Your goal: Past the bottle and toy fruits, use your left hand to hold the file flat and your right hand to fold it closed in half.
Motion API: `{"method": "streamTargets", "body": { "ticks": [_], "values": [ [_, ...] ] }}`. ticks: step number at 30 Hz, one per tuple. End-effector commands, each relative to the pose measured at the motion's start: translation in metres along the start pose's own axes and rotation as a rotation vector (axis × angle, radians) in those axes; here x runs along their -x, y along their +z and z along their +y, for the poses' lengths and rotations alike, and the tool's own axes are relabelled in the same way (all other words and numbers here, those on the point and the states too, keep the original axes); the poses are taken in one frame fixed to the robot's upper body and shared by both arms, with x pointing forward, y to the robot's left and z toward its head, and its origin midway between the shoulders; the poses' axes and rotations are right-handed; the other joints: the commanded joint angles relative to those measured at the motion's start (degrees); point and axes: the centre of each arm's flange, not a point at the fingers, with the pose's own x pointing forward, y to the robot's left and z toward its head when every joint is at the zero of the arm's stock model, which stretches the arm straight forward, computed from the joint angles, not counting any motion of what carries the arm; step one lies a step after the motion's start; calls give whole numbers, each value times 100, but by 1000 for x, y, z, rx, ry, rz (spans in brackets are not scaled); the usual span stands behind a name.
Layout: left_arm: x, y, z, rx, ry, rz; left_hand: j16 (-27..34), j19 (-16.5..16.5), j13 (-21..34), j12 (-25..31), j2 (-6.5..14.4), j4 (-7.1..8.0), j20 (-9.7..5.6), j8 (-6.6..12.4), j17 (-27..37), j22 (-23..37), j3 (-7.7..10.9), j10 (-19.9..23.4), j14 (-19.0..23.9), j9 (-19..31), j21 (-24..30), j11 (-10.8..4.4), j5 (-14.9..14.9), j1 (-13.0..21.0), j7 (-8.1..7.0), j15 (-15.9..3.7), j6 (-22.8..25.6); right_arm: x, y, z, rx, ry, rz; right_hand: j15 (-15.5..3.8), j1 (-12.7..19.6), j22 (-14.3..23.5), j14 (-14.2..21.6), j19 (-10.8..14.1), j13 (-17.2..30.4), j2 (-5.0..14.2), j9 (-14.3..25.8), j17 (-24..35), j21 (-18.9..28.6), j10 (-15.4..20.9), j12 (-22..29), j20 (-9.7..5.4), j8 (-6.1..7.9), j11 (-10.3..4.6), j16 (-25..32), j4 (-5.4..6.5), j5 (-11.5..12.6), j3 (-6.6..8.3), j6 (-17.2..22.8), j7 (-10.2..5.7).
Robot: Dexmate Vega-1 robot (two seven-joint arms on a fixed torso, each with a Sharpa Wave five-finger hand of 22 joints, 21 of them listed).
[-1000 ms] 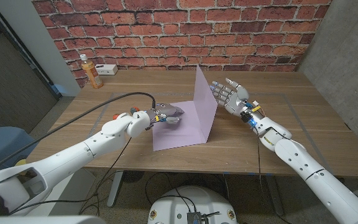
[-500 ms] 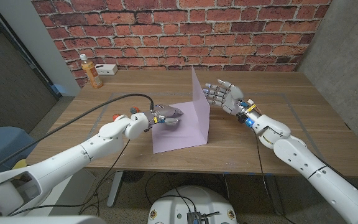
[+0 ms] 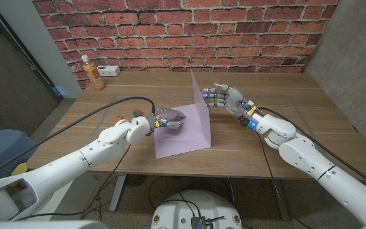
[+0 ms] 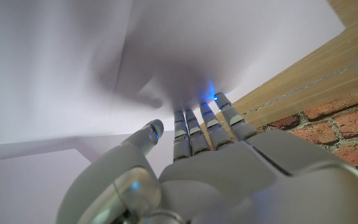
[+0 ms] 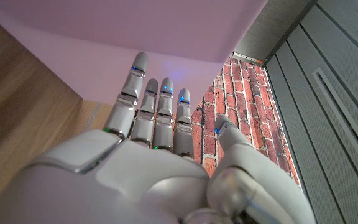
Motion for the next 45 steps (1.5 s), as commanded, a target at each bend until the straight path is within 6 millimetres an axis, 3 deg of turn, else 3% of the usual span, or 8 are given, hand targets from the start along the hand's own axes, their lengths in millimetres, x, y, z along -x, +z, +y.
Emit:
{"method": "streamTargets", "body": {
  "ticks": [1, 13, 26, 32, 45],
  "values": [
    [3, 1, 6, -6, 24, 2, 2, 33, 16, 2, 113, 36, 29, 21, 15, 8, 30, 26, 22, -8, -6, -16, 21, 62, 22, -162, 39, -7, 11, 13, 321, 52, 55, -95, -65, 22, 64, 36, 10, -10, 0, 24, -26, 113, 23, -58, 26, -16, -13, 57, 19, 11, 109, 0],
    [-3, 4, 5, -5, 14, 6, 16, 54, 16, 18, 133, -13, 31, 39, 10, 8, 33, 69, 65, -10, -5, -48, 22, 115, 72, -163, 100, -16, 17, 29, 496, 131, 118, -135, -142, 24, 138, 109, 10, -43, -1, 27, -40, 207, -2, -121, -7, 4, -18, 128, -9, -6, 175, 23],
    [0, 6, 13, -5, 49, 5, 13, 58, 15, 13, 137, -9, 26, 29, 16, 8, 31, 59, 56, -11, -8, -45, 20, 131, 67, -166, 85, -23, 20, 45, 689, 166, 167, -196, -175, 26, -23, -85, 13, 39, 1, 28, -180, 89, -135, -144, -106, -52, -130, 219, -5, 71, 107, -52],
    [13, 3, 25, 5, 107, 29, 16, 69, 15, 17, 136, -1, 24, 27, 20, 8, 30, 71, 62, -11, -6, -48, 19, 138, 61, -170, 86, -29, 18, 51, 750, 183, 194, -214, -174, 27, -34, -98, 14, 53, 1, 31, -200, 79, -158, -160, -122, -66, -142, 240, -5, 97, 106, -73],
    [64, -6, 56, -27, 280, 152, 46, 165, 14, 59, 116, -20, 44, 80, 11, 9, 38, 194, 184, -10, 22, -1, 13, 176, 80, -144, 260, -39, 12, 52, 795, 211, 228, -224, -163, 27, 1, -91, 16, 41, 2, 37, -220, 109, -175, -169, -135, -77, -137, 245, -9, 119, 124, -82]
  ]
}}
